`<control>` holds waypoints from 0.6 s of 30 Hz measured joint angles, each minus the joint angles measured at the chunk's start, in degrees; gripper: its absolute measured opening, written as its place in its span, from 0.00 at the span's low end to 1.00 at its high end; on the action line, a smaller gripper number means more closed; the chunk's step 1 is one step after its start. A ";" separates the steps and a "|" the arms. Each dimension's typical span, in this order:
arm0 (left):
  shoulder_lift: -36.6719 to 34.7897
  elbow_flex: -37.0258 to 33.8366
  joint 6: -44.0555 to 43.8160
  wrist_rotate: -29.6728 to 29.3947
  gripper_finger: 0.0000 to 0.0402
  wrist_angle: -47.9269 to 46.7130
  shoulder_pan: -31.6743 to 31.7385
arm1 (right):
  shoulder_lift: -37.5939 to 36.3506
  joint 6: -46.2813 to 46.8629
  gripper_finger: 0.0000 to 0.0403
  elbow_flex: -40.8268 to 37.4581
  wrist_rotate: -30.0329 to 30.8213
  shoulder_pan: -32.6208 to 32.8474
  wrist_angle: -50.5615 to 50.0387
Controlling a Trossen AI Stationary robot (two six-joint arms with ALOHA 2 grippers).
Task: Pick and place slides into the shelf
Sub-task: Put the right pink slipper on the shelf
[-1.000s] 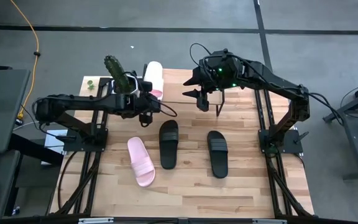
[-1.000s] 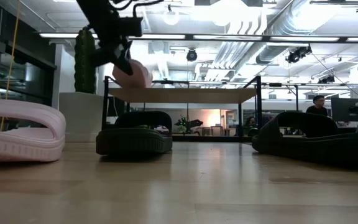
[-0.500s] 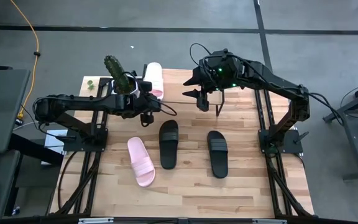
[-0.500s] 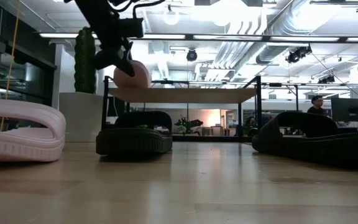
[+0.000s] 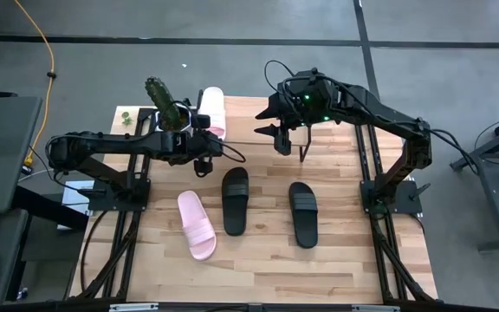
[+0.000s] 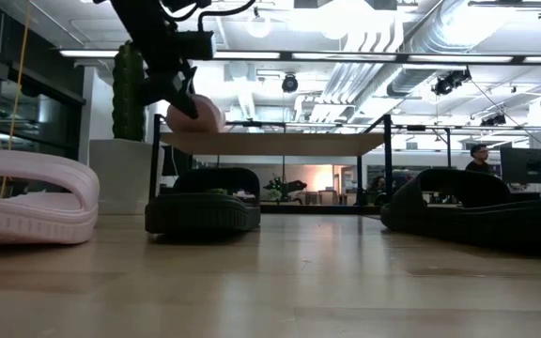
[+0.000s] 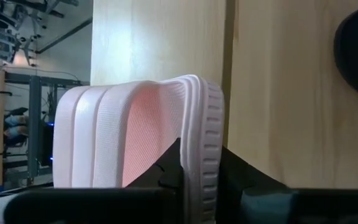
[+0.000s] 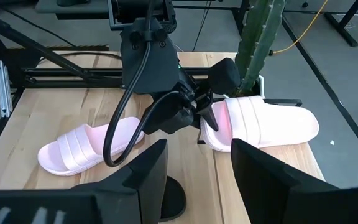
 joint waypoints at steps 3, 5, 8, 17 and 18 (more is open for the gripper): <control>0.00 0.00 -0.19 0.41 0.13 -0.11 0.00 | 0.00 -0.02 0.42 0.00 0.00 0.00 0.00; 0.01 0.00 -0.35 0.67 0.17 -0.09 0.00 | 0.00 -0.02 0.42 0.00 0.00 0.00 0.00; 0.02 0.00 -1.29 0.81 0.24 -0.14 0.00 | 0.00 -0.02 0.42 0.00 0.00 0.00 0.00; 0.02 0.00 -3.79 0.31 0.40 -2.03 0.00 | 0.00 -0.02 0.42 0.00 0.00 0.02 0.00; 0.02 0.00 -4.10 0.26 0.41 -2.34 0.00 | 0.00 -0.02 0.42 0.00 0.00 0.00 0.00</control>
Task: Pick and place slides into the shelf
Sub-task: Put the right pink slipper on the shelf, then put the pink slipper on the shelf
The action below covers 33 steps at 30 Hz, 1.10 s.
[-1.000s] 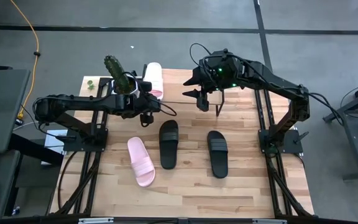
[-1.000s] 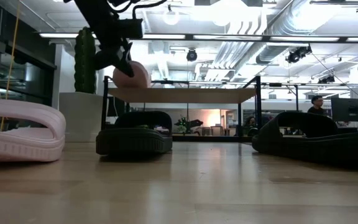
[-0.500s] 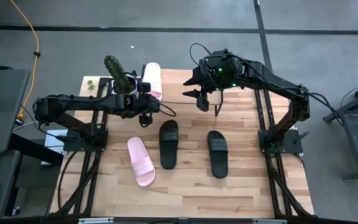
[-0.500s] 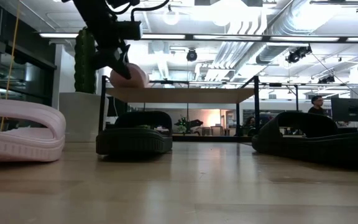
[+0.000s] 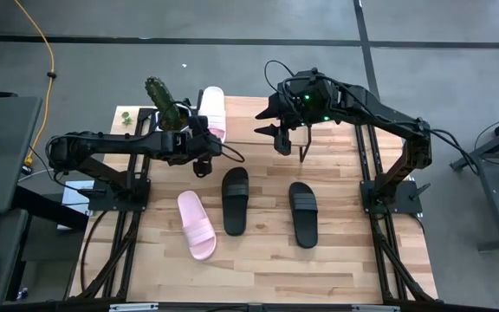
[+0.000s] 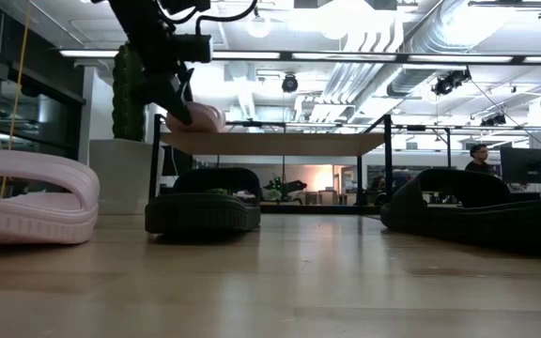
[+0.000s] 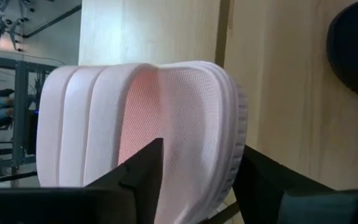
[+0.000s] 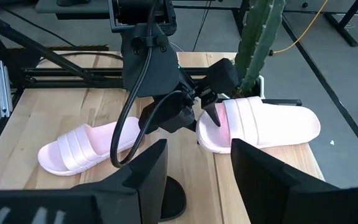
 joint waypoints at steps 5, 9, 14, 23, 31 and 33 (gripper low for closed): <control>0.00 0.00 -0.52 -0.01 0.41 -1.32 0.00 | 0.00 0.00 0.42 0.01 0.00 0.00 0.00; 0.00 0.00 -1.25 -0.04 0.42 -1.80 -0.66 | 0.00 -0.05 0.42 0.02 0.00 0.00 0.00; 0.02 0.06 -1.82 -1.71 0.41 -2.06 -3.68 | 0.00 -0.14 0.42 0.02 -0.01 0.00 0.00; 0.02 0.22 -2.91 -9.85 0.41 -2.01 -9.68 | 0.00 -0.02 0.42 -0.38 -0.02 0.00 0.21; -0.33 0.78 -7.36 -9.79 0.41 -2.61 -13.49 | 1.55 -0.02 0.42 -0.70 -0.39 0.00 -0.35; -0.33 2.08 -9.17 -9.69 0.41 -5.28 -14.84 | 1.88 -0.06 0.42 -0.72 -0.39 0.01 -0.52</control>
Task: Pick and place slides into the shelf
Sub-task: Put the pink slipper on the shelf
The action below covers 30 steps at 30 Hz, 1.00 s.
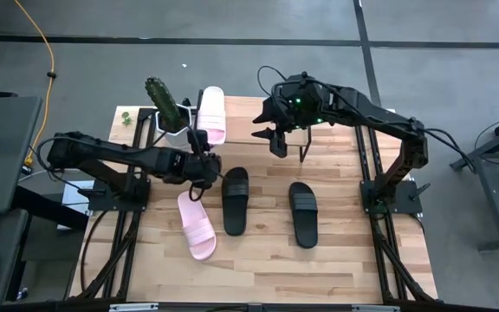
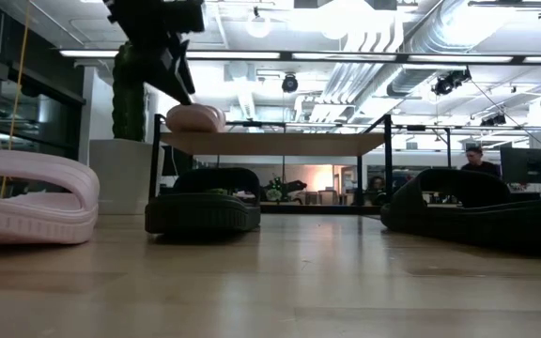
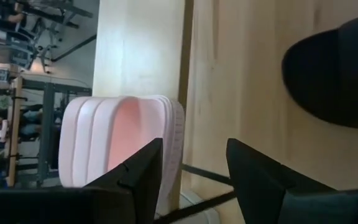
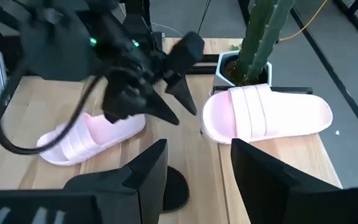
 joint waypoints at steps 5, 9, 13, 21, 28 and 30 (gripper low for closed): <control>0.00 4.63 -4.65 -0.48 0.41 -7.65 -4.42 | 0.13 -0.24 0.42 0.00 -0.02 -0.01 0.06; 0.00 9.18 -7.78 -1.77 0.41 -14.48 -7.60 | 0.13 0.01 0.42 0.00 -0.13 -0.01 0.04; 0.00 13.50 -10.57 -2.49 0.41 -19.45 -9.86 | 0.39 0.04 0.42 0.00 -2.63 0.12 -0.35; -0.04 21.08 -16.37 -2.77 0.41 -29.79 -11.57 | 1.07 -1.02 0.42 -0.07 -1.90 3.05 -1.26; -0.46 24.33 -18.17 -3.70 0.41 -32.83 -11.43 | 2.87 -2.96 0.42 -0.07 2.72 8.02 -1.16; -0.93 25.25 -18.19 -3.82 0.41 -32.59 -11.43 | 3.42 -3.39 0.42 -0.07 4.81 9.48 -1.13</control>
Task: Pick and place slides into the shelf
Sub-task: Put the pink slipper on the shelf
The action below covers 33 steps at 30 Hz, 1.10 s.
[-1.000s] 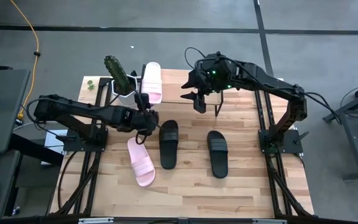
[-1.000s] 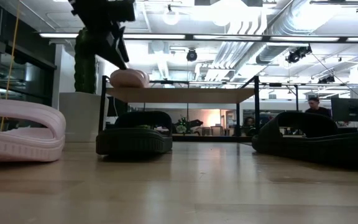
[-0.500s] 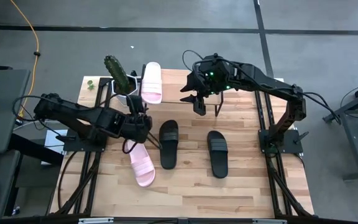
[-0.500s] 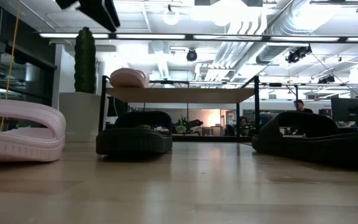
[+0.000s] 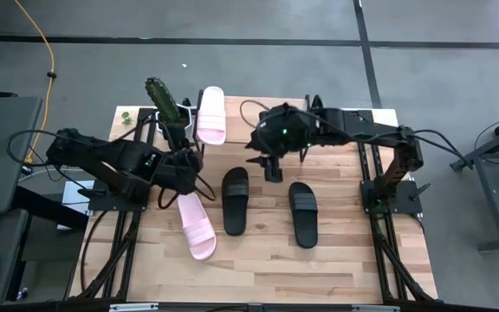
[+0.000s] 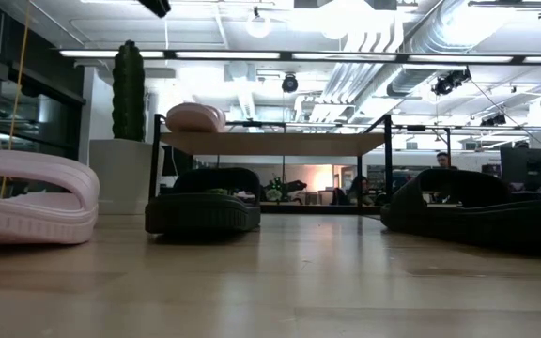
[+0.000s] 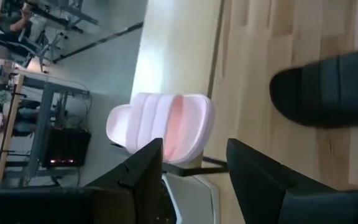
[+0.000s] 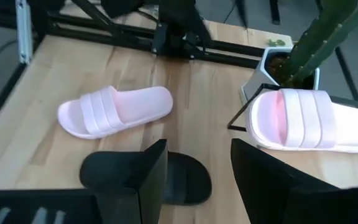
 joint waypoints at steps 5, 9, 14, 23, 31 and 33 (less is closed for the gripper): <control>-1.55 2.06 -0.99 -0.34 0.41 0.66 0.02 | 2.20 0.00 0.42 0.00 1.41 2.96 0.80; -3.61 3.81 -1.58 -0.40 0.41 2.58 0.00 | 4.34 -0.72 0.42 0.00 2.63 4.92 1.73; -5.75 5.83 -1.68 -0.12 0.41 4.85 0.00 | 6.82 -1.07 0.42 0.00 3.10 6.43 1.63; -6.93 7.95 -4.71 4.42 0.41 5.15 0.02 | 9.82 -0.97 0.42 0.00 3.20 7.81 1.61; -7.45 5.10 -10.48 12.16 0.41 -0.13 0.00 | 9.80 -0.54 0.42 0.00 3.70 7.75 -0.50; -8.35 3.78 -13.12 12.22 0.41 -2.20 0.07 | 9.80 -0.94 0.42 0.00 4.65 7.75 -0.56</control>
